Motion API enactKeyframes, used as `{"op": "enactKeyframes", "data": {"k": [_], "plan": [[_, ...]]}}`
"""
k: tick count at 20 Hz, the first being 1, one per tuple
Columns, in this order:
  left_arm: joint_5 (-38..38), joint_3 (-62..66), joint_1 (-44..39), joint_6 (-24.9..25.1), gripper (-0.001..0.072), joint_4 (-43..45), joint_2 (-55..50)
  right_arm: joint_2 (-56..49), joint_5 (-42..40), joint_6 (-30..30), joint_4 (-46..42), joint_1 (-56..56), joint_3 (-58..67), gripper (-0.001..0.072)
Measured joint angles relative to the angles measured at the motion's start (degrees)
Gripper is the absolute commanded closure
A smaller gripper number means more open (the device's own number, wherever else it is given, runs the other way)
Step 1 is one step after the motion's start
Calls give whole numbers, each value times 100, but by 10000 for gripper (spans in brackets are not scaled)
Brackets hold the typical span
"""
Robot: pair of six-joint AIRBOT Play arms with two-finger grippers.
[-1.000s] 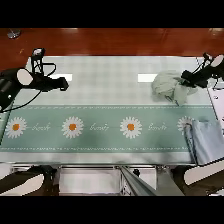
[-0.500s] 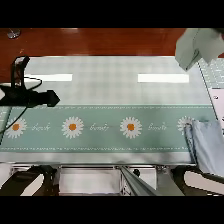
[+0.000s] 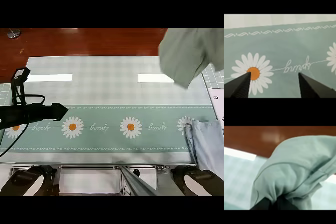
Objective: Fold the shirts.
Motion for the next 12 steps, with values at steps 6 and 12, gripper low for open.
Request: {"op": "enactKeyframes", "data": {"k": [6,12], "plan": [[225,-83,-24,-63,4,-35,-22,-55,-470,680,-516,1764,-2505,687],[339,-107,-37,-79,4,-79,-302,-1729,-1875,1241,160,2994,-3543,252]]}}
